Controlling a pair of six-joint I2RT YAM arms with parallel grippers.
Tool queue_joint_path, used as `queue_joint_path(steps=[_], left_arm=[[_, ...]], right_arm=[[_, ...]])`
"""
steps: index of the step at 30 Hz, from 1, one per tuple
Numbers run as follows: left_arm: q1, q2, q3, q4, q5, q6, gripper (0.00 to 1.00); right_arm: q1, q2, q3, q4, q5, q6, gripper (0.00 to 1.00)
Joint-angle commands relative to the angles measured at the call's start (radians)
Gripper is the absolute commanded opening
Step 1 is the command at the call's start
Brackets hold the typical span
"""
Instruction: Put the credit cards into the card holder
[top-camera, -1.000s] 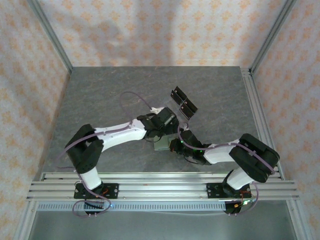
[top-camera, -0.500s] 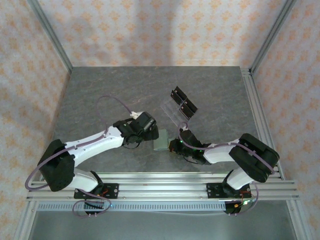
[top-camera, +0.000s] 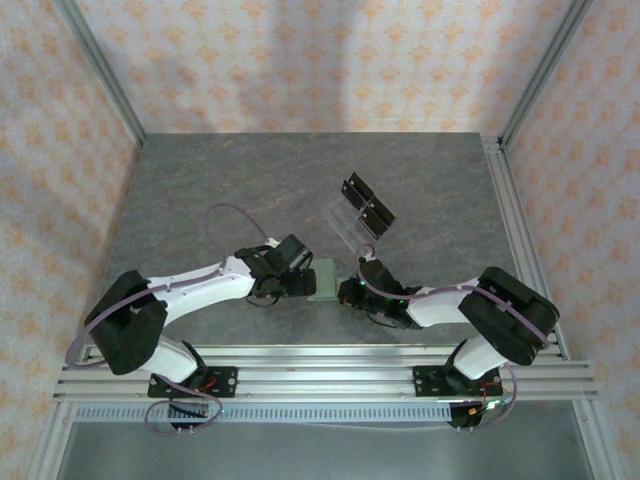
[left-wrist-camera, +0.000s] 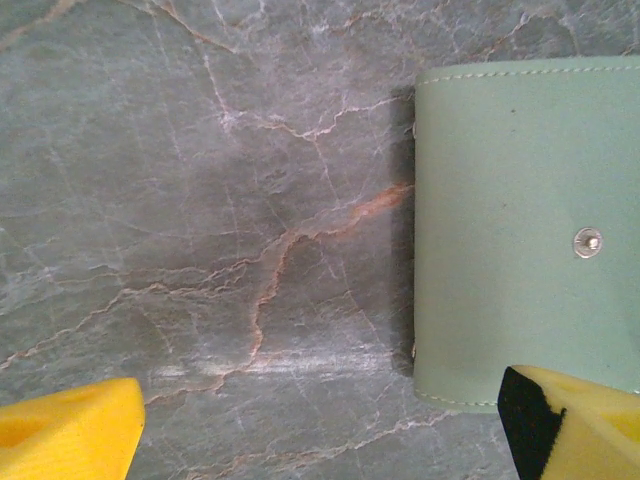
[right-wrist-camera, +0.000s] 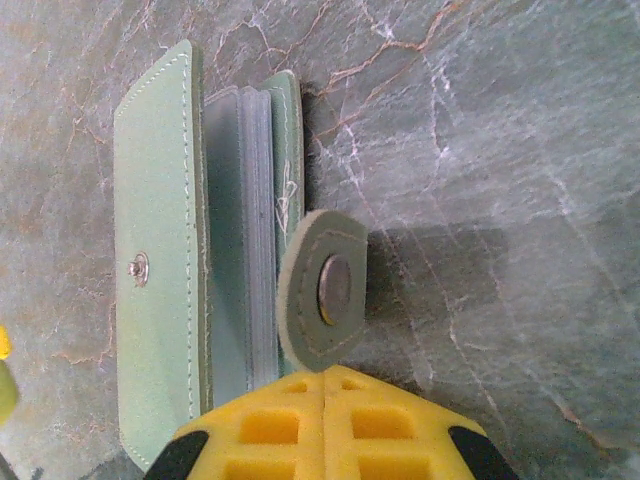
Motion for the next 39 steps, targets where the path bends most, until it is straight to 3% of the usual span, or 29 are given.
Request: queue_joint_path(steps=[1,21,24,30,34,39], left_arm=[[-0.012,0.027,-0.002,0.031,0.011,0.013,0.93],[-0.051,0.157,0.018,-0.041,-0.069,-0.002,0.92],[-0.059,0.171,0.019,-0.046,-0.078,-0.008,0.92],[-0.067,0.178,0.013,-0.029,-0.076,-0.022,0.92],[-0.068,0.182,0.012,-0.022,-0.071,-0.031,0.92],[-0.068,0.182,0.016,-0.027,-0.067,-0.036,0.92]], right_arm=[[0.013,-0.003,0.011,-0.055,-0.020,-0.009,0.00],[0.009,-0.033,0.045,-0.100,-0.048,-0.013,0.00],[0.000,-0.119,0.091,-0.208,-0.051,-0.026,0.01],[-0.051,-0.300,0.255,-0.583,0.025,-0.108,0.14],[-0.100,-0.273,0.374,-0.812,0.041,-0.192,0.23],[-0.107,-0.190,0.472,-0.937,0.047,-0.265,0.27]])
